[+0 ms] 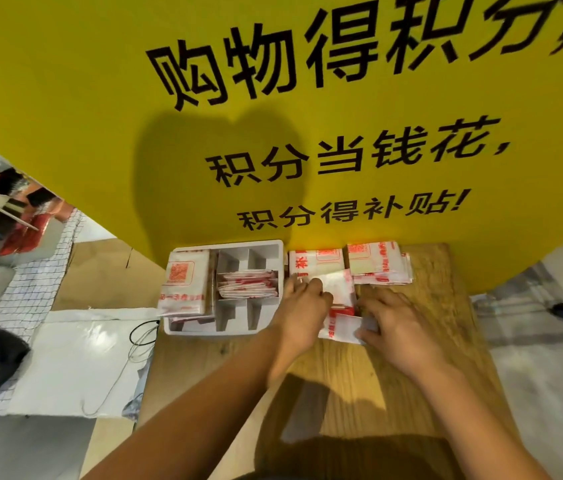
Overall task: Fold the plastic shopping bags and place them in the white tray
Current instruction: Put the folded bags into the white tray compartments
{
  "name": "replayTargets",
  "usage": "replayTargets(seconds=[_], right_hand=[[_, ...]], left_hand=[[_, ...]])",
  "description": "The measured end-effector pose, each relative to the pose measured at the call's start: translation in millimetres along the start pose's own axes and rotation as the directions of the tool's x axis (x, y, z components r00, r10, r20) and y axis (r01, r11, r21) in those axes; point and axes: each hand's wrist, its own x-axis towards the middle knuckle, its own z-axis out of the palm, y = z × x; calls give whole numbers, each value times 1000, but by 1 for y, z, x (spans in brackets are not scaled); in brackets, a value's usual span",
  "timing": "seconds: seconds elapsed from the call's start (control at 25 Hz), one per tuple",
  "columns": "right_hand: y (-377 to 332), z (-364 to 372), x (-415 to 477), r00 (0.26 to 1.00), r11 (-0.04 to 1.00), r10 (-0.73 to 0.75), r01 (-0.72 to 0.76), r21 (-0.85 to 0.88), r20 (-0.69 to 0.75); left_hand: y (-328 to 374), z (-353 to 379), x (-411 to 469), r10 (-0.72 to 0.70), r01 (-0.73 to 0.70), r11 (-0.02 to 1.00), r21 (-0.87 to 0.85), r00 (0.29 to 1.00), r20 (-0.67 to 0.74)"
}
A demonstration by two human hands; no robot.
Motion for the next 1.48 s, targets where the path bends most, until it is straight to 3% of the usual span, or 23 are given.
replayTargets(seconds=[0.24, 0.44, 0.6, 0.68, 0.88, 1.0, 1.12, 1.36, 1.48], right_hand=[[-14, -8, -7, 972, 965, -234, 233, 121, -3], [-46, -14, -1, 965, 940, -237, 199, 278, 110], [-80, -10, 7, 957, 992, -107, 122, 40, -271], [-104, -7, 8, 937, 982, -110, 154, 110, -333], [-144, 8, -3, 949, 898, -285, 313, 308, -133], [-158, 15, -8, 951, 870, -309, 290, 399, -17], [-167, 22, -7, 972, 852, -233, 194, 486, 21], [-168, 27, -5, 977, 950, -210, 195, 244, 38], [-158, 21, 6, 984, 975, -174, 179, 133, -45]], left_hand=[[-5, -8, -28, 60, -97, 945, -314, 991, -123], [-36, -25, -68, 34, -55, 865, -498, 998, -51], [-66, -36, -97, -155, 79, 845, -530, 983, -102], [-80, -37, -111, -188, 68, 800, -596, 972, -142], [-108, -24, -133, -94, -55, 692, -720, 982, -165], [-116, -15, -142, -82, -89, 733, -674, 973, -218], [-120, -10, -148, -101, -143, 725, -674, 945, -310], [-132, -4, -136, -20, -151, 732, -664, 970, -242], [-156, -9, -122, -99, -132, 760, -636, 944, -314]])
